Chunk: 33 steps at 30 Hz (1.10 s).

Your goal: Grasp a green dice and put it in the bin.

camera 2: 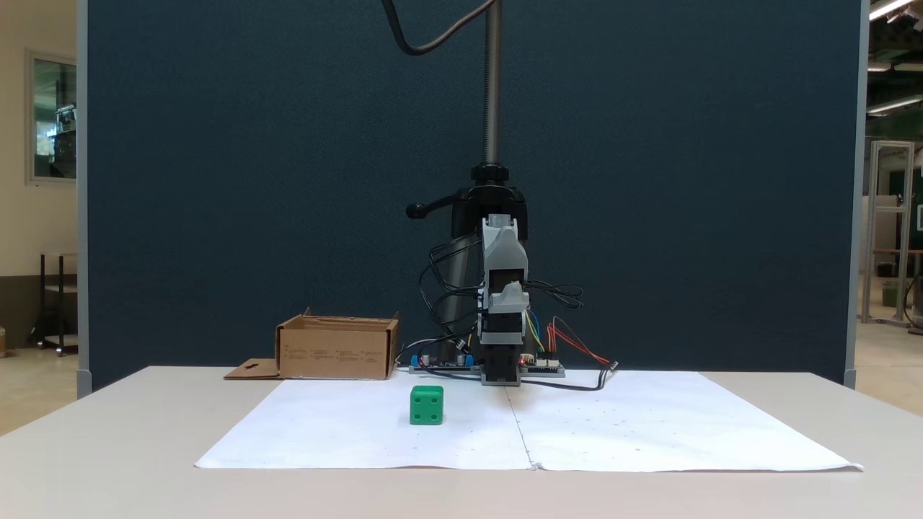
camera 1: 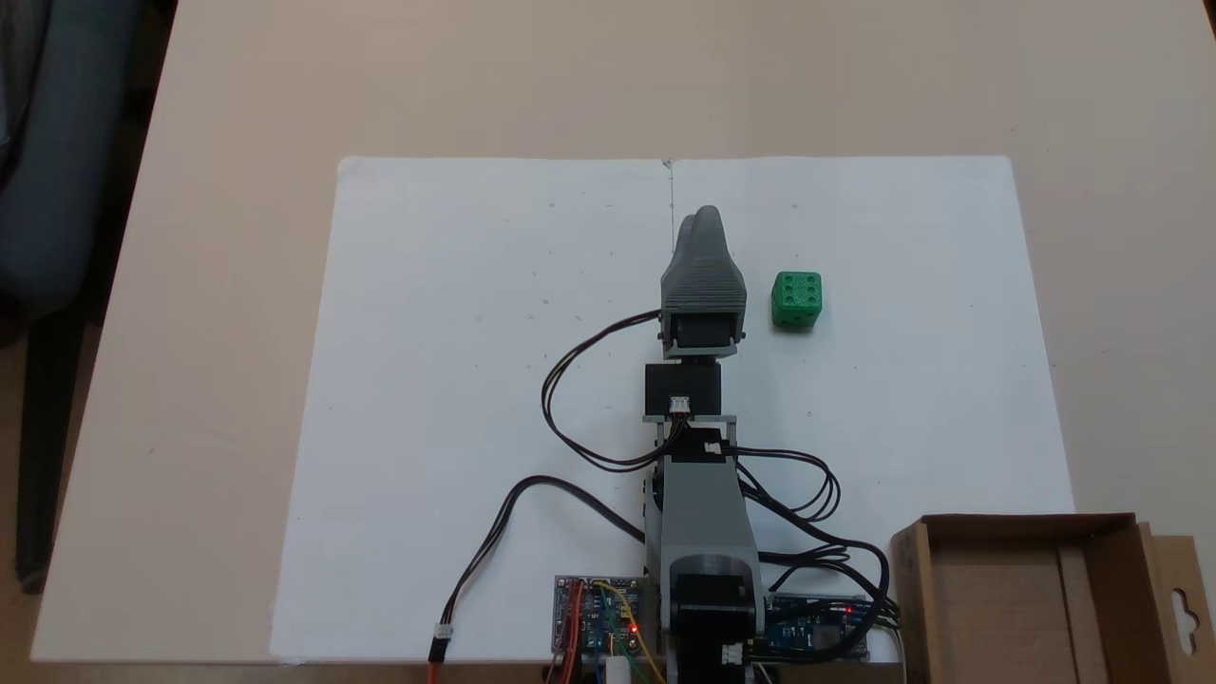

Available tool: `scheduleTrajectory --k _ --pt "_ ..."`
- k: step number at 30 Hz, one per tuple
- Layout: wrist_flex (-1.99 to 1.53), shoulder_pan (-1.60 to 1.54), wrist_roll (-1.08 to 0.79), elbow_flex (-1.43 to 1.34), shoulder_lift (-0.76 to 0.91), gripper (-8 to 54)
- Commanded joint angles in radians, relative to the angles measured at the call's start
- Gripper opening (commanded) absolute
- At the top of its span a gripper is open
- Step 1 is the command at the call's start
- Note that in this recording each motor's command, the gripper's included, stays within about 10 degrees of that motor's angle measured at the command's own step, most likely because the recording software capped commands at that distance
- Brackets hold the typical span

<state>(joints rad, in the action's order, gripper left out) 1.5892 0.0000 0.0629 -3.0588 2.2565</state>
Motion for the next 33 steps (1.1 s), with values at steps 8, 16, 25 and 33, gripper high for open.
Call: scheduleTrajectory --k 8,16,25,33 --pt "0.043 0.034 -0.052 -0.072 0.109 45.2" --pt "0.041 0.032 -0.052 -0.072 0.107 45.0" --pt "0.052 0.02 -0.055 -0.072 0.11 45.0" --pt "0.052 0.009 -0.052 -0.072 0.11 44.5"
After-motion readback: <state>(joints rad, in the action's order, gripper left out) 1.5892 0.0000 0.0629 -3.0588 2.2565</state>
